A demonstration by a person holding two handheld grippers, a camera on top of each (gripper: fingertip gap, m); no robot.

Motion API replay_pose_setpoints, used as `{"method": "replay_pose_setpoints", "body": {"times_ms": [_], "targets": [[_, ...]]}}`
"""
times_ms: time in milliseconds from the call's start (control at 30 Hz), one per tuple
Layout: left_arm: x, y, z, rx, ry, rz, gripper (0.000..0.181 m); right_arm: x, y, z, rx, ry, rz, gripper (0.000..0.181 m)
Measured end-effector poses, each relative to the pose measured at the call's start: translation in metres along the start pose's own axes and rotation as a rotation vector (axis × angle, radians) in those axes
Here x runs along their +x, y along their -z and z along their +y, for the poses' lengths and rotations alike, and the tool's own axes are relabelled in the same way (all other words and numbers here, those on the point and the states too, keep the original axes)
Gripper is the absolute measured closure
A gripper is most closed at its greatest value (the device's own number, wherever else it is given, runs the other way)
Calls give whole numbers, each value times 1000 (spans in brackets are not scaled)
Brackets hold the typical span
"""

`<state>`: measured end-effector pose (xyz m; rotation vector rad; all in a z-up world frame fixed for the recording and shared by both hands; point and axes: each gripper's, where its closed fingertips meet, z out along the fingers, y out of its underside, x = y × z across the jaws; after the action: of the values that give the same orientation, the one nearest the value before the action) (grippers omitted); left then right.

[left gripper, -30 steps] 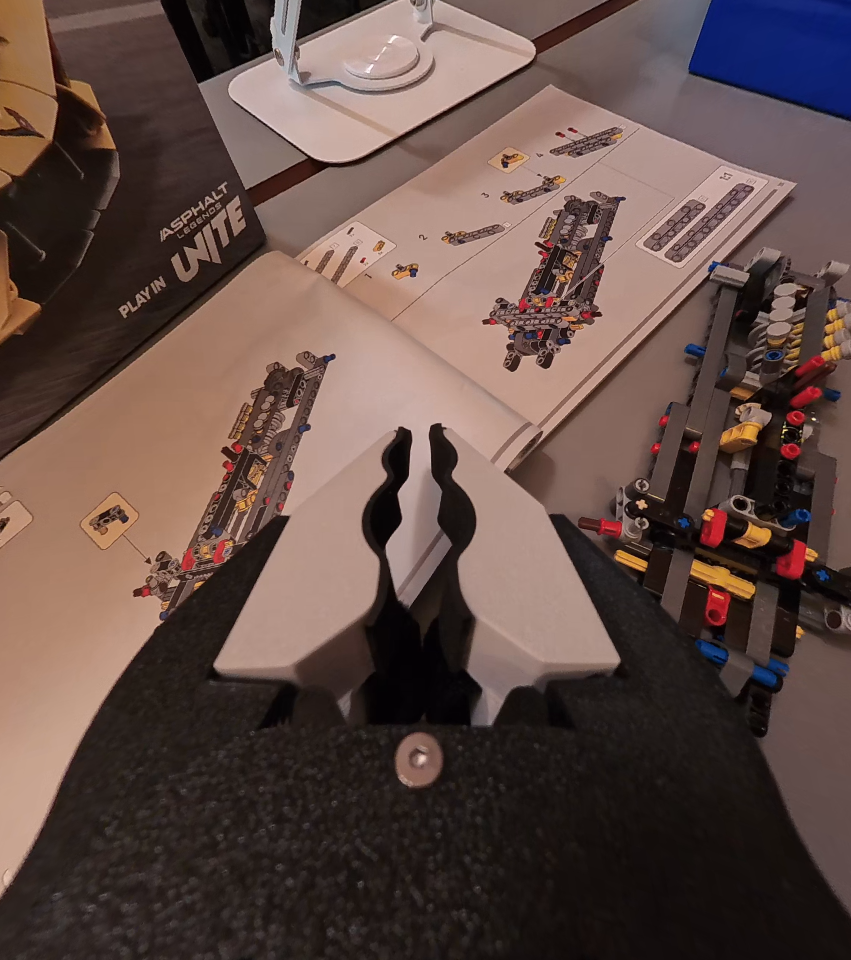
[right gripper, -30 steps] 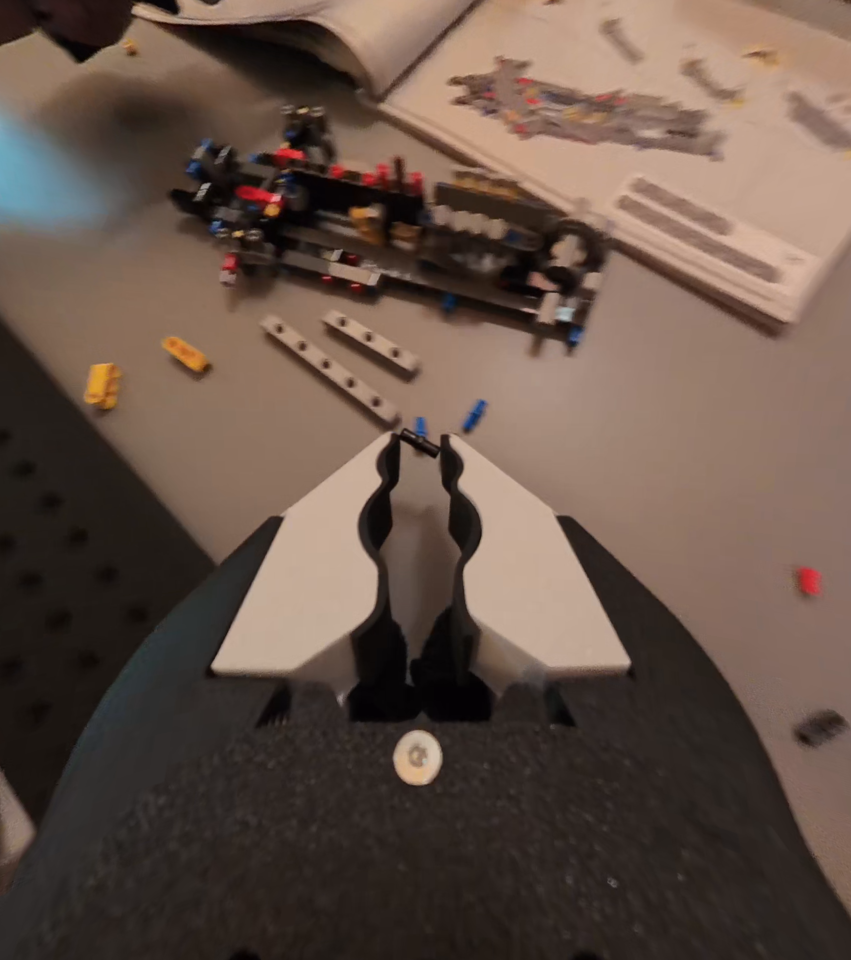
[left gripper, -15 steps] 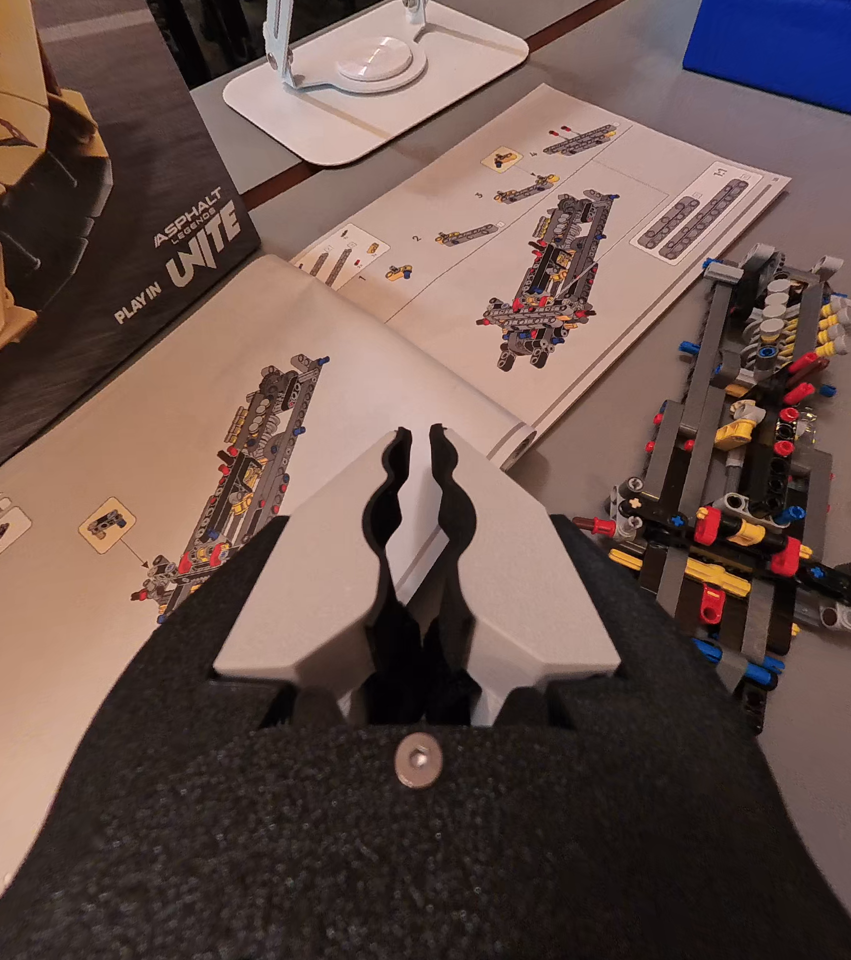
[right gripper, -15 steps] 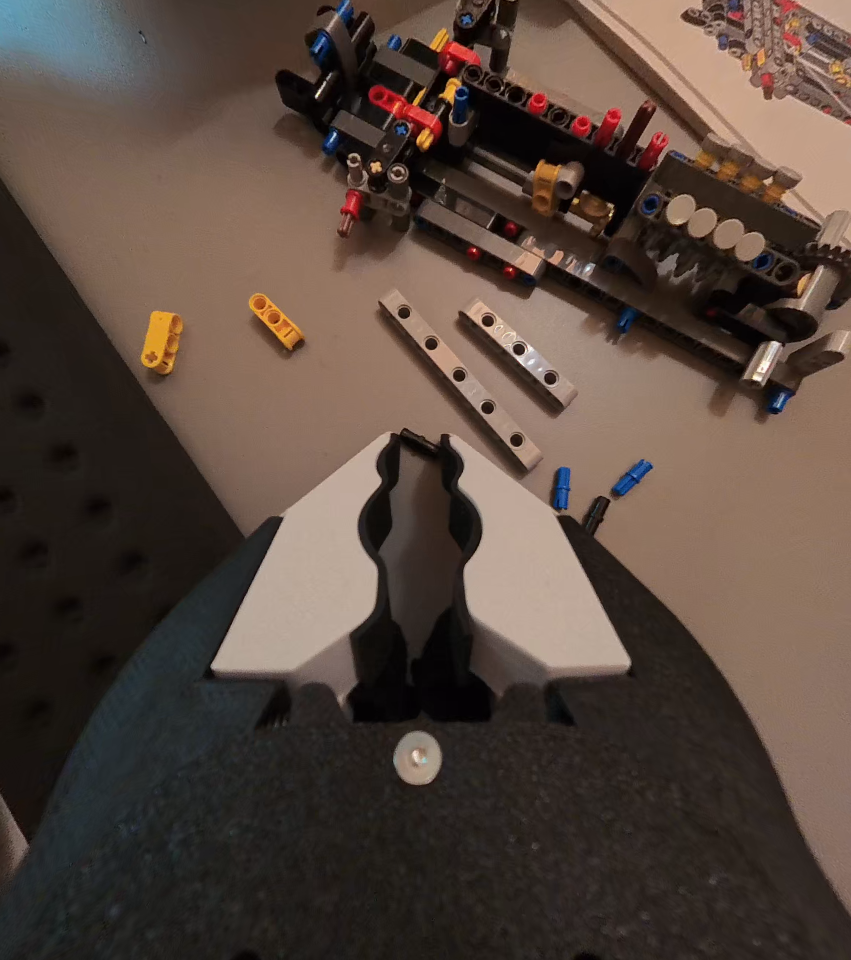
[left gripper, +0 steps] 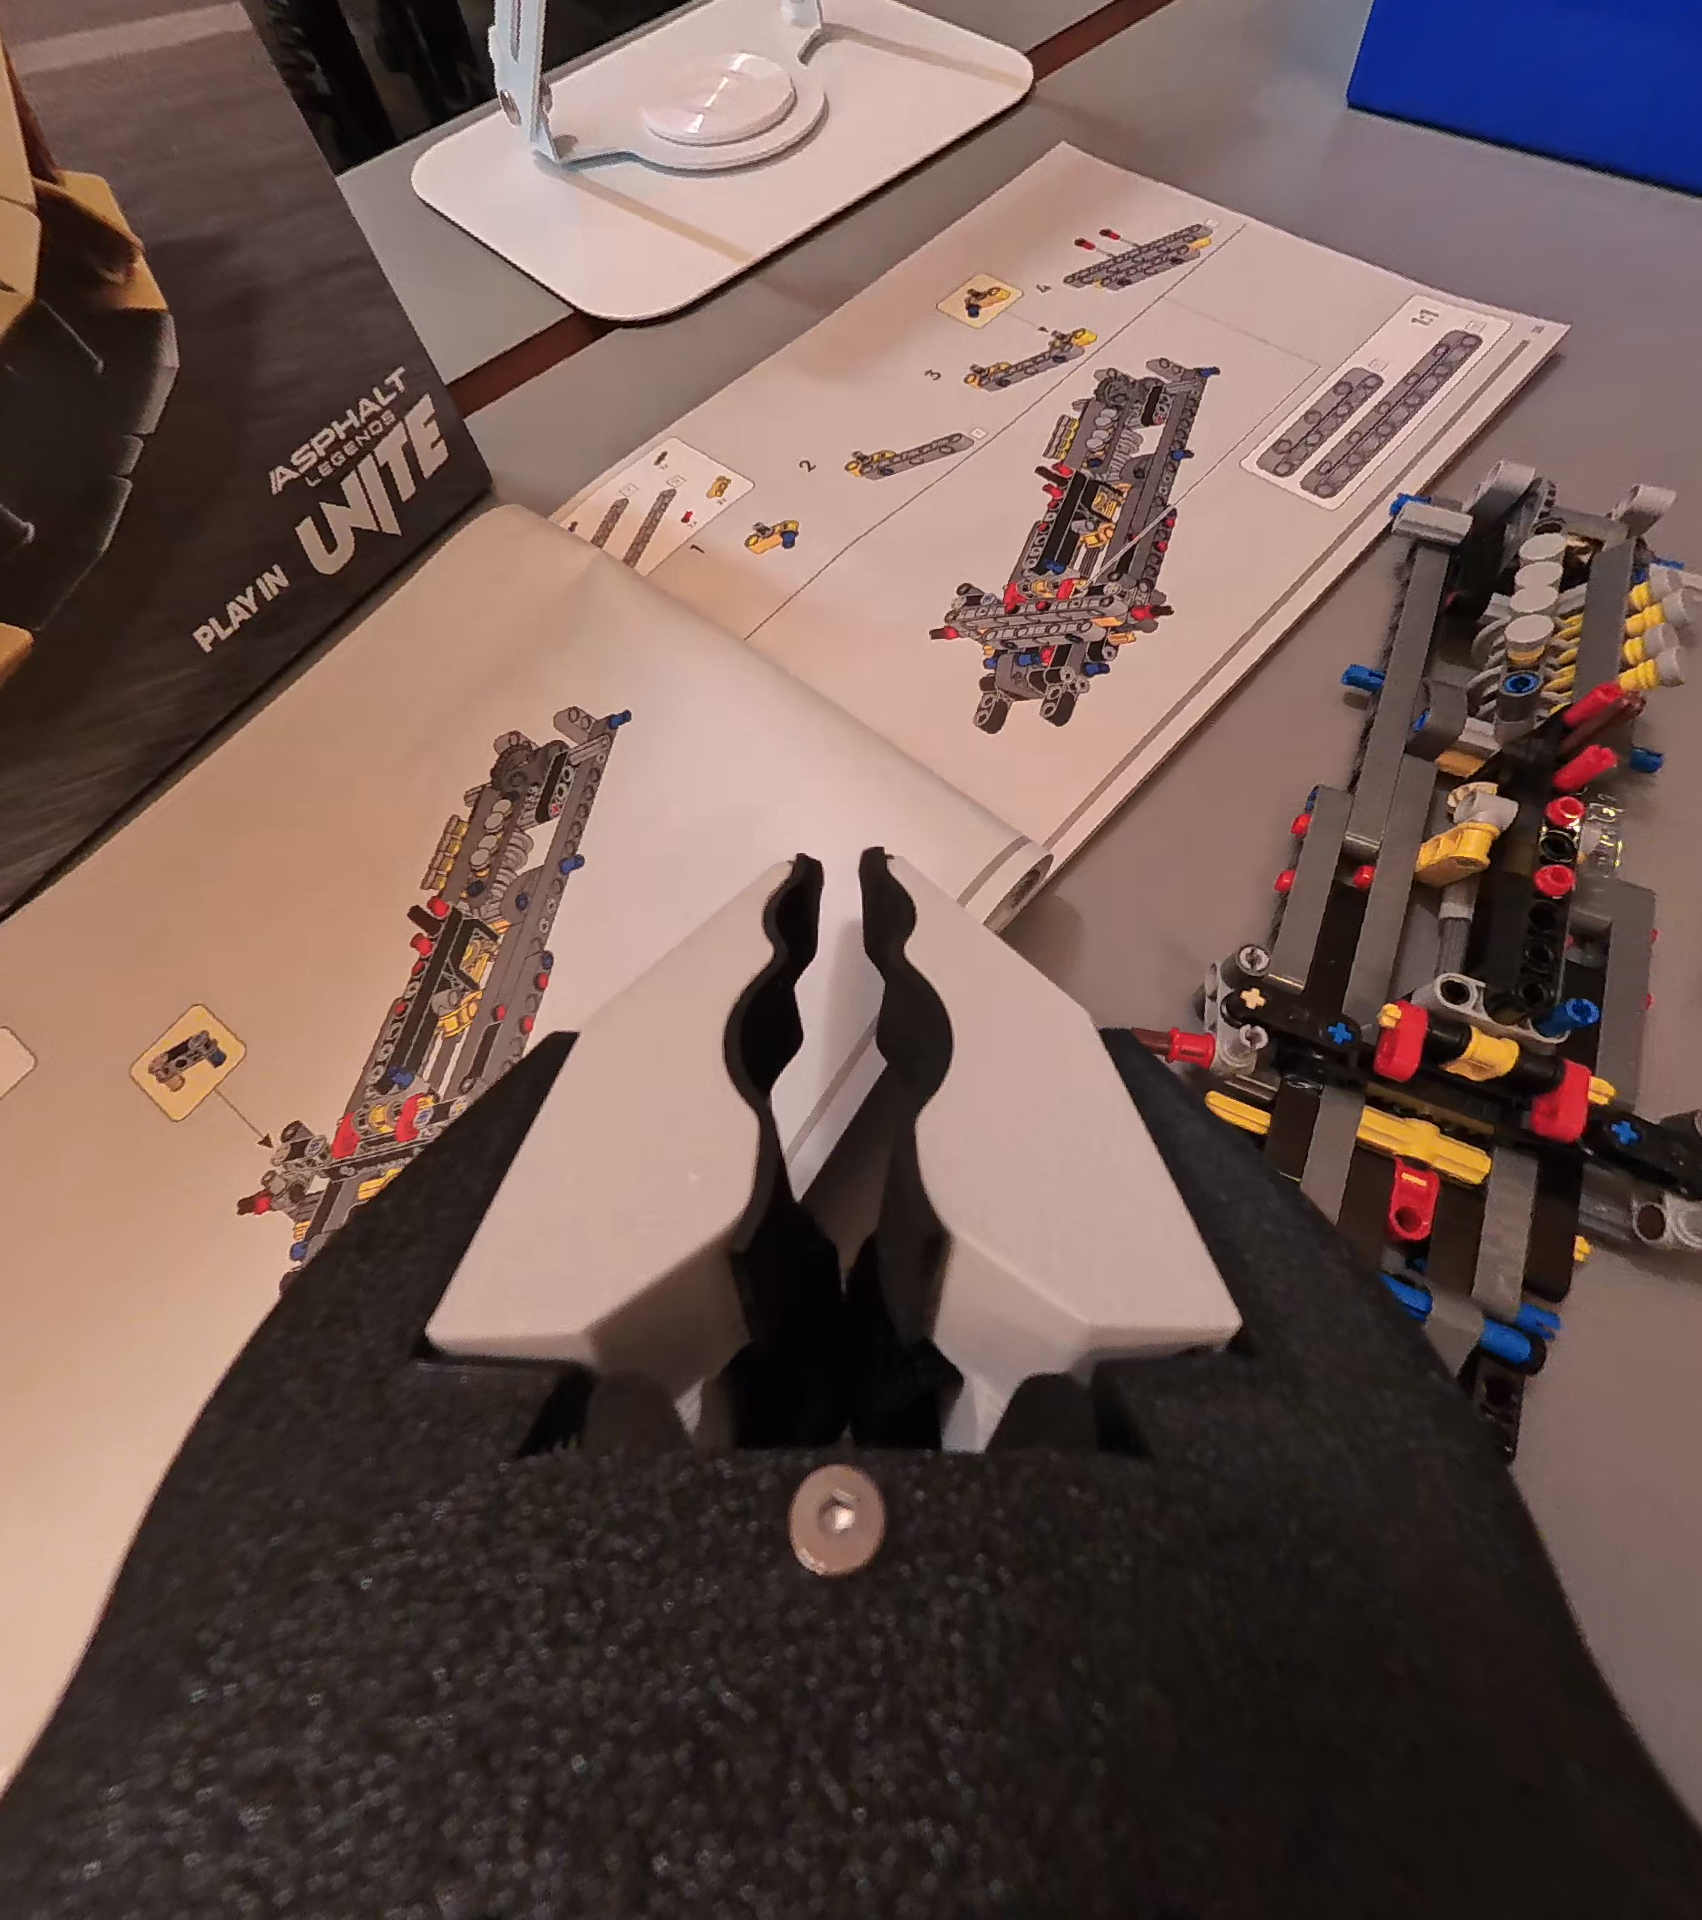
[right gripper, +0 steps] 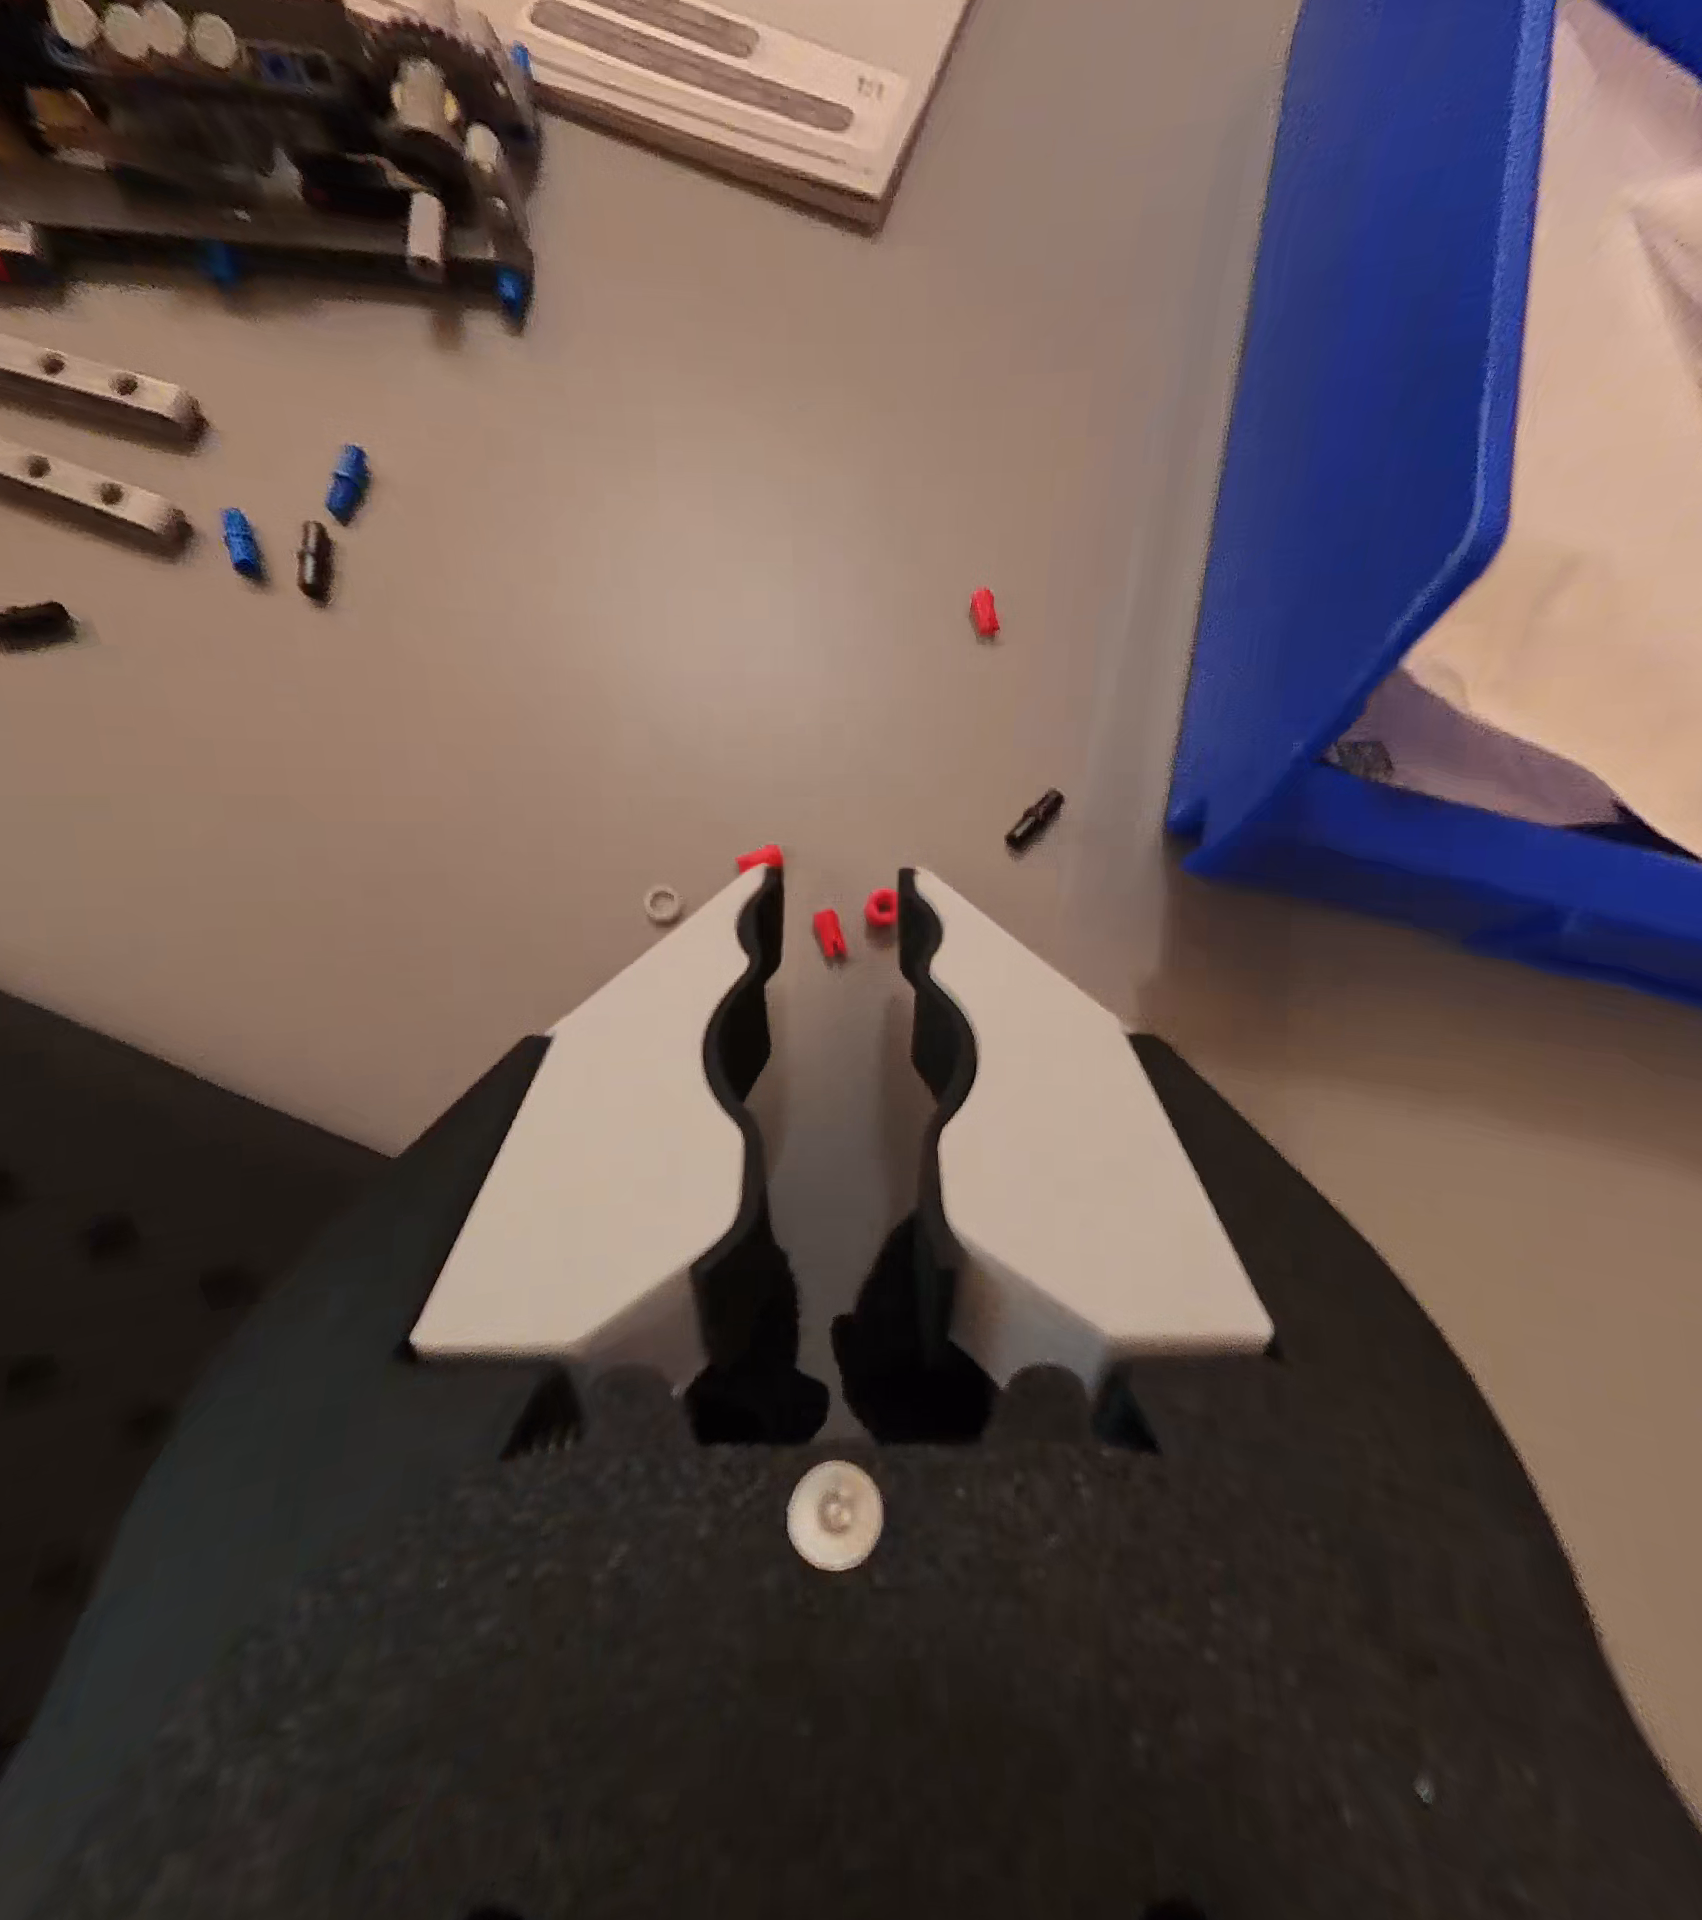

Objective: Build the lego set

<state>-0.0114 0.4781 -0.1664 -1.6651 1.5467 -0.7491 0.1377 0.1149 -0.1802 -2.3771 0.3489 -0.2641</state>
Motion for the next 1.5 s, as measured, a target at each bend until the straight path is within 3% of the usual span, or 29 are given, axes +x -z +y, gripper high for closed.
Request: {"method": "replay_pose_setpoints", "body": {"times_ms": [200,533,667,767,900,1067,1267,1433,1500], "targets": [[-1,-1,2,-6,-11,-11,175,4,-10,20,-44,30,9,168],[1,-3,2,-10,-22,-10,175,-10,-12,18,-37,6,-84,178],[-1,-3,3,-11,-17,-13,175,-80,-3,-29,80,38,-313,178],[-1,-2,2,-9,-23,-17,175,-126,-21,-31,26,144,-381,178],[-1,-1,1,-5,-27,-19,175,-146,-41,-25,-49,222,-357,177],[1,0,1,-8,-34,-16,175,-151,-46,-31,-40,263,-319,177],[1,0,1,-11,-44,-18,174,-134,-32,-33,26,173,-312,163],[6,-1,1,-10,-41,-1,174,-30,-8,-18,81,-22,-73,162],[9,-3,2,-15,-50,5,175,-4,-4,-10,75,-61,-13,162]]}}
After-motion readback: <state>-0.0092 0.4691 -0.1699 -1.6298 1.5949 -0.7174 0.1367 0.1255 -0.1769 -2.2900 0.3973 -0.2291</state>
